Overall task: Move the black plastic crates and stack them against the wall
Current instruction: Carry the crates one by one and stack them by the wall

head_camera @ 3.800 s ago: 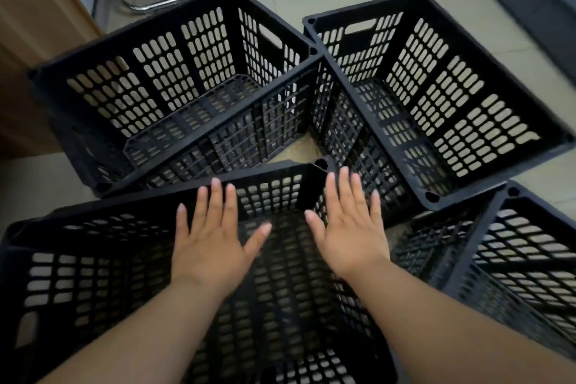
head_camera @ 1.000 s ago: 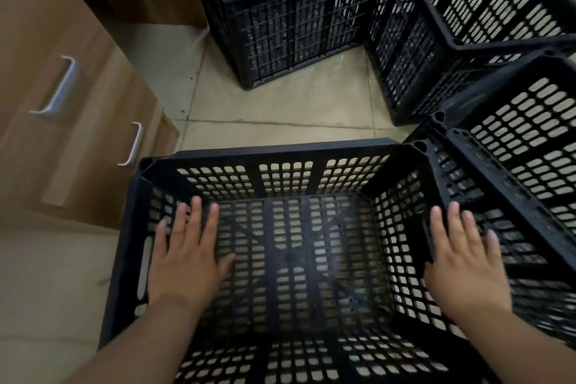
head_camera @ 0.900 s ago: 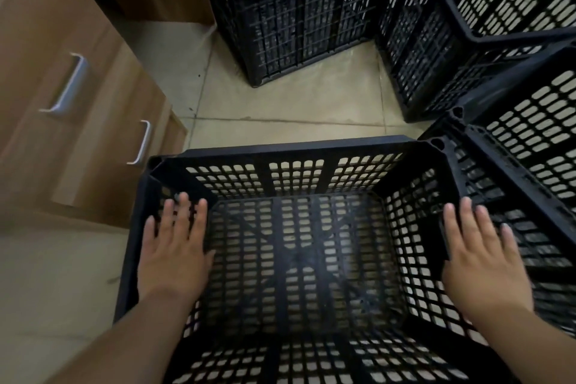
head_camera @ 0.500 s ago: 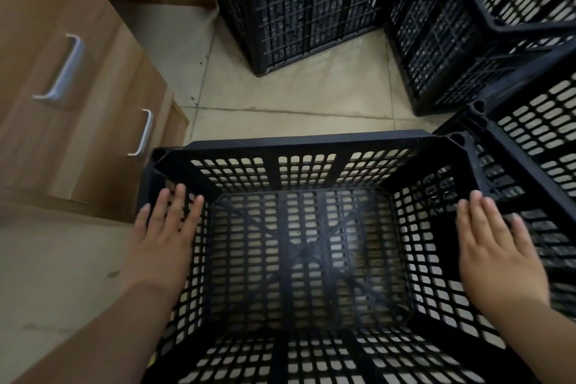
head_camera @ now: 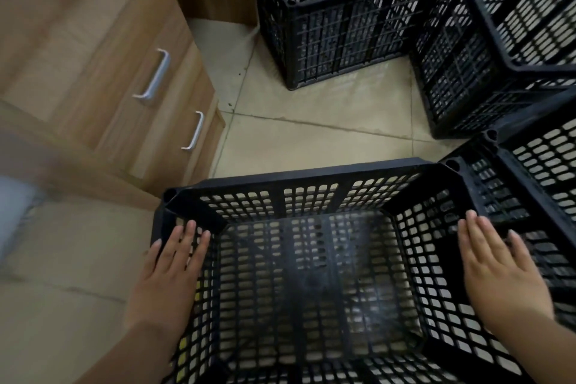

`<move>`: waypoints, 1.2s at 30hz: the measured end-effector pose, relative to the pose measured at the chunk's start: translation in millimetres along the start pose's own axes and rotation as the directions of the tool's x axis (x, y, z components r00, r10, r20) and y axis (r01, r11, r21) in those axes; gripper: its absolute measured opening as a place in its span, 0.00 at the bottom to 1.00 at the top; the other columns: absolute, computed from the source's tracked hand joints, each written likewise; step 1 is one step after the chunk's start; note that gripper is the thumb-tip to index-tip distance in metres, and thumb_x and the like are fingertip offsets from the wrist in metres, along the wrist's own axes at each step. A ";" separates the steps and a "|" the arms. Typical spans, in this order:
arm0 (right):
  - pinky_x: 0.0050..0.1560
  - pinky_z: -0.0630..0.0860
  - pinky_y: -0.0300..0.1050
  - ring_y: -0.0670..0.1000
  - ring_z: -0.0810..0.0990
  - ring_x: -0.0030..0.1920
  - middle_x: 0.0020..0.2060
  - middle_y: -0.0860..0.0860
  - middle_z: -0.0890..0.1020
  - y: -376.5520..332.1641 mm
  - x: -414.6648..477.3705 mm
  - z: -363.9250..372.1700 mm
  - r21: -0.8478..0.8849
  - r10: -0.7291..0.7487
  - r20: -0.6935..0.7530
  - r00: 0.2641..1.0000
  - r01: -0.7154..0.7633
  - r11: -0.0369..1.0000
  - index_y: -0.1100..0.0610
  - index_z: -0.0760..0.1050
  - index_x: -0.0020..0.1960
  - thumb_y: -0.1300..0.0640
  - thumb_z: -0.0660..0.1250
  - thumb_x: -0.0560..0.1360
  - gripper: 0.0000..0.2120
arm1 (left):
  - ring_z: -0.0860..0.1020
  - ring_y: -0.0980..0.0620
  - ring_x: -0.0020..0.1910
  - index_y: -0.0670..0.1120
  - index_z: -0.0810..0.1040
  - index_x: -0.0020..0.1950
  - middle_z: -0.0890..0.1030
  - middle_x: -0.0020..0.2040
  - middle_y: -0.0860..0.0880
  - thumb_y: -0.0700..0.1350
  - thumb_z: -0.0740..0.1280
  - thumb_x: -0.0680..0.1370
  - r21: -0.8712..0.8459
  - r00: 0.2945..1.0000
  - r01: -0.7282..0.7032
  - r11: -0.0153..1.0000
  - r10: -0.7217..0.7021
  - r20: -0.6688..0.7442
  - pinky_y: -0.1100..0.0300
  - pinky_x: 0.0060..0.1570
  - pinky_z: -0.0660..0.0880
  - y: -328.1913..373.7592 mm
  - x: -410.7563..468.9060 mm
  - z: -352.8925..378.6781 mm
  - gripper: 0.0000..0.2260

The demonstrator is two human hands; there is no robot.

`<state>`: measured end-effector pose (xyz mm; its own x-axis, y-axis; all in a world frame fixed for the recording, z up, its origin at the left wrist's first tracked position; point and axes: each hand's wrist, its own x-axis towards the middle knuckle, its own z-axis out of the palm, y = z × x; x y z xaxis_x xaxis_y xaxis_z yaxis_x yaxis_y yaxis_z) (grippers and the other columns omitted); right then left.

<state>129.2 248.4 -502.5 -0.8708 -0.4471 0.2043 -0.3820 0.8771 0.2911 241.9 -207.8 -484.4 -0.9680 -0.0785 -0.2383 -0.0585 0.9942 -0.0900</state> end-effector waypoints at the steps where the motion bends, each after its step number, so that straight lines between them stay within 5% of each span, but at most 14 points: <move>1: 0.75 0.41 0.53 0.52 0.47 0.77 0.76 0.56 0.51 -2.7 0.1 -6.6 0.018 -0.019 -0.001 1.000 0.019 1.000 0.69 0.57 0.71 0.69 0.50 0.65 0.33 | 0.43 0.51 0.76 0.45 0.64 0.72 0.64 0.72 0.41 0.36 0.76 0.58 -0.018 0.998 -0.004 1.000 0.003 -0.061 0.54 0.73 0.38 -4.9 -13.3 1.6 0.44; 5: 0.75 0.43 0.53 0.52 0.47 0.77 0.76 0.56 0.52 -18.1 1.9 -36.7 0.109 -0.107 -0.018 0.994 0.108 0.988 0.66 0.57 0.70 0.67 0.49 0.65 0.32 | 0.45 0.51 0.76 0.44 0.62 0.72 0.68 0.71 0.41 0.36 0.56 0.66 -0.088 0.985 0.054 0.995 -0.068 -0.159 0.53 0.73 0.41 -20.8 -72.9 -2.9 0.32; 10: 0.75 0.44 0.53 0.51 0.45 0.77 0.77 0.54 0.46 -57.8 14.8 -83.6 0.237 -0.238 -0.093 0.967 0.254 0.938 0.67 0.56 0.70 0.65 0.44 0.71 0.27 | 0.44 0.53 0.76 0.42 0.68 0.69 0.69 0.69 0.42 0.36 0.57 0.66 -0.119 0.950 0.224 0.967 -0.244 -0.194 0.55 0.73 0.42 -46.4 -162.0 -25.9 0.29; 14: 0.75 0.42 0.52 0.51 0.43 0.77 0.73 0.62 0.60 -110.2 24.3 -124.8 0.286 -0.346 -0.141 0.928 0.373 0.883 0.70 0.63 0.68 0.63 0.45 0.72 0.27 | 0.43 0.54 0.76 0.44 0.66 0.69 0.71 0.68 0.43 0.41 0.52 0.68 -0.156 0.897 0.392 0.907 -0.414 -0.155 0.55 0.73 0.41 -76.5 -243.6 -42.2 0.28; 16: 0.75 0.41 0.52 0.52 0.43 0.77 0.75 0.61 0.56 -142.5 28.3 -146.3 0.311 -0.404 -0.177 0.898 0.440 0.842 0.70 0.59 0.70 0.63 0.46 0.71 0.28 | 0.44 0.55 0.76 0.44 0.67 0.68 0.72 0.67 0.43 0.42 0.51 0.68 -0.132 0.857 0.466 0.875 -0.483 -0.178 0.56 0.73 0.41 -92.5 -285.8 -49.0 0.28; 20: 0.75 0.40 0.53 0.52 0.43 0.77 0.74 0.59 0.58 -215.4 32.7 -183.9 0.322 -0.519 -0.256 0.816 0.578 0.750 0.72 0.63 0.68 0.62 0.50 0.67 0.30 | 0.44 0.55 0.76 0.45 0.68 0.68 0.73 0.67 0.42 0.44 0.56 0.69 -0.072 0.775 0.599 0.797 -0.600 -0.198 0.55 0.73 0.41 -126.8 -373.4 -49.5 0.27; 22: 0.75 0.41 0.53 0.52 0.44 0.77 0.77 0.56 0.49 -256.7 33.1 -201.8 0.321 -0.560 -0.308 0.769 0.638 0.700 0.68 0.53 0.73 0.62 0.50 0.67 0.34 | 0.44 0.54 0.76 0.46 0.66 0.69 0.71 0.68 0.42 0.44 0.62 0.67 -0.070 0.744 0.646 0.760 -0.647 -0.167 0.54 0.73 0.42 -146.4 -416.3 -41.1 0.30; 24: 0.75 0.41 0.54 0.52 0.45 0.77 0.77 0.55 0.46 -300.2 32.3 -220.4 0.308 -0.600 -0.338 0.725 0.688 0.657 0.69 0.54 0.73 0.63 0.49 0.66 0.34 | 0.45 0.53 0.76 0.46 0.63 0.71 0.70 0.69 0.42 0.41 0.66 0.65 -0.066 0.723 0.675 0.735 -0.676 -0.141 0.54 0.72 0.42 -168.2 -458.4 -29.8 0.34; 27: 0.75 0.41 0.54 0.52 0.44 0.77 0.77 0.55 0.45 -371.3 26.4 -252.1 0.277 -0.645 -0.378 0.664 0.746 0.606 0.72 0.63 0.67 0.64 0.49 0.66 0.30 | 0.45 0.52 0.76 0.44 0.64 0.70 0.69 0.69 0.42 0.40 0.56 0.67 -0.057 0.682 0.716 0.696 -0.715 -0.155 0.54 0.72 0.41 -200.8 -519.1 -16.6 0.30; 31: 0.74 0.41 0.54 0.52 0.43 0.77 0.77 0.55 0.43 -466.6 7.6 -294.1 0.244 -0.716 -0.432 0.548 0.835 0.493 0.61 0.43 0.76 0.61 0.39 0.77 0.27 | 0.42 0.56 0.75 0.51 0.55 0.75 0.54 0.75 0.45 0.37 0.64 0.69 -0.031 0.591 0.801 0.598 -0.798 -0.116 0.55 0.67 0.27 -245.8 -593.4 -14.4 0.36; 36: 0.73 0.42 0.56 0.52 0.44 0.77 0.77 0.54 0.44 -579.3 -21.9 -331.3 0.217 -0.764 -0.437 0.475 0.880 0.423 0.59 0.43 0.76 0.63 0.47 0.71 0.33 | 0.48 0.50 0.75 0.41 0.69 0.68 0.71 0.68 0.38 0.33 0.75 0.51 0.019 0.566 0.824 0.567 -0.824 0.018 0.54 0.72 0.41 -308.3 -693.8 25.5 0.45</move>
<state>472.1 -308.1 -366.0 0.0135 -0.9592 0.2825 -0.9948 0.0155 0.1002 937.7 -461.8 -316.0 -0.4957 -0.8650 -0.0778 -0.8259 0.4973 -0.2658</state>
